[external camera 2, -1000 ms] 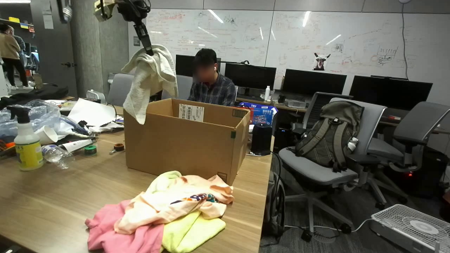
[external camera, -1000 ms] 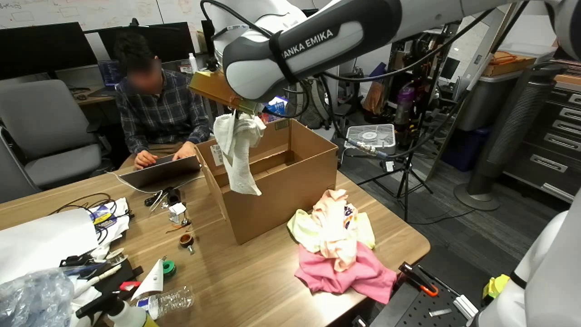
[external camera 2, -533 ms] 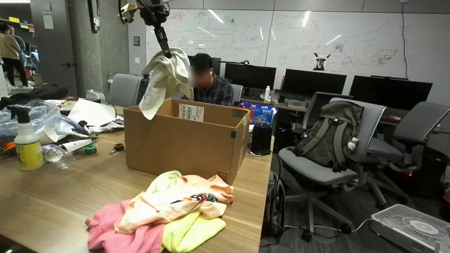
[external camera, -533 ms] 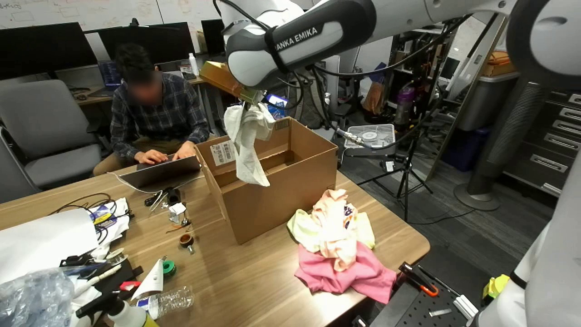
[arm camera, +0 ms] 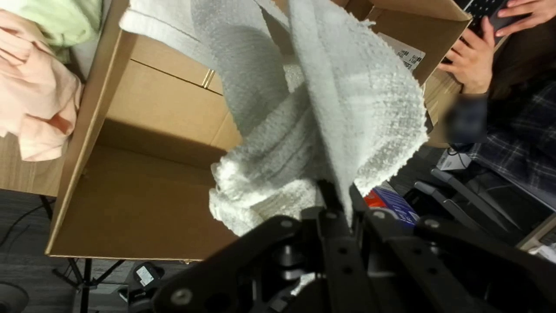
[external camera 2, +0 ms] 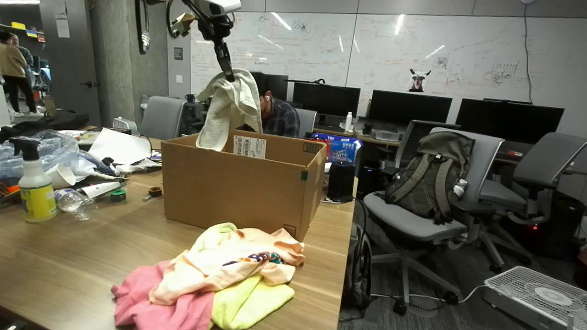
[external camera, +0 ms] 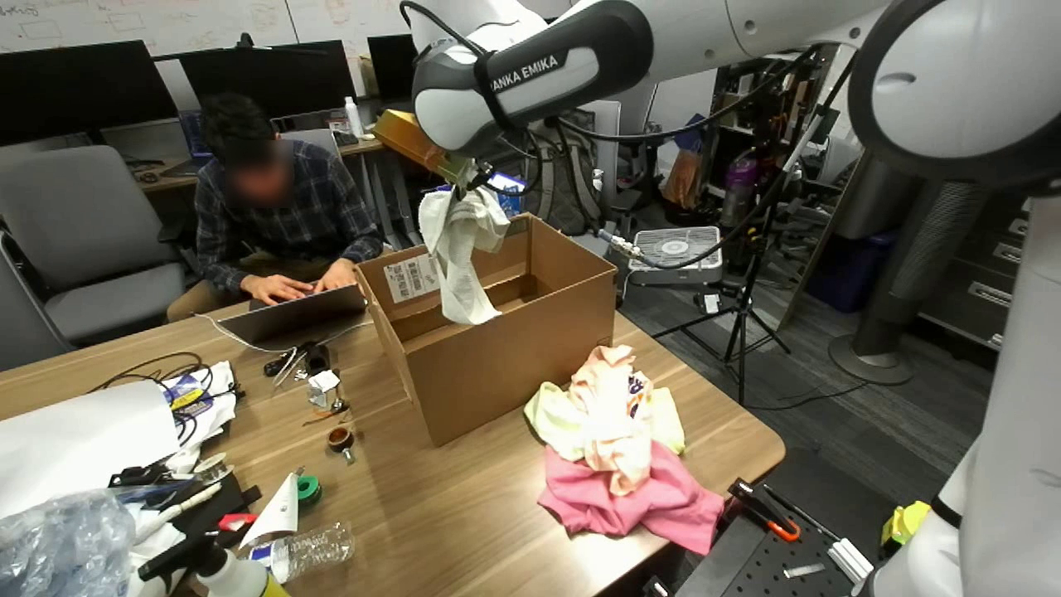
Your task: Pick the clothes and put them in the box
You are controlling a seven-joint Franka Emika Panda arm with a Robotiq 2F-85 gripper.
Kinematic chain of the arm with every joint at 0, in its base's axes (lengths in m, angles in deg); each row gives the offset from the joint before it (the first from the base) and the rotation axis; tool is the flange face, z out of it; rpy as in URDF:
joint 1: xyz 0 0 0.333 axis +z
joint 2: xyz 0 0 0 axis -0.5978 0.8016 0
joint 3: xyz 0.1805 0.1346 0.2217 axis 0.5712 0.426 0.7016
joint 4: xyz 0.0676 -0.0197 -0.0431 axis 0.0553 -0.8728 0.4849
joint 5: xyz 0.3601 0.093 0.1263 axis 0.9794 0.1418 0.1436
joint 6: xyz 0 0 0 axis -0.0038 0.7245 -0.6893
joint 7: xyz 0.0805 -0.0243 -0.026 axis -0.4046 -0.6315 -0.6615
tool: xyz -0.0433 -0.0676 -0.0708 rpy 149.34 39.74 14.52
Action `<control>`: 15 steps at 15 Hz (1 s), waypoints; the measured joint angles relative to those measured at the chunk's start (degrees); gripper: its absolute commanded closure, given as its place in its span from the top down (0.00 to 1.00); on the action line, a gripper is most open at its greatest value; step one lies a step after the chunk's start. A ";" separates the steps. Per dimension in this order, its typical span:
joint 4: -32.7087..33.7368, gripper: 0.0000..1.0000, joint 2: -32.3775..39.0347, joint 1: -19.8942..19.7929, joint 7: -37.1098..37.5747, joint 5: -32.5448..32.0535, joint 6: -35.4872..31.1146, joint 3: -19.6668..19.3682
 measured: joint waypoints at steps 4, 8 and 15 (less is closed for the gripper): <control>1.03 0.47 0.96 0.04 -0.97 1.35 1.00 -0.07; 0.90 0.78 1.09 0.15 -5.76 3.49 2.75 -0.06; -3.78 1.00 -0.05 -0.21 -16.37 5.06 9.02 -0.26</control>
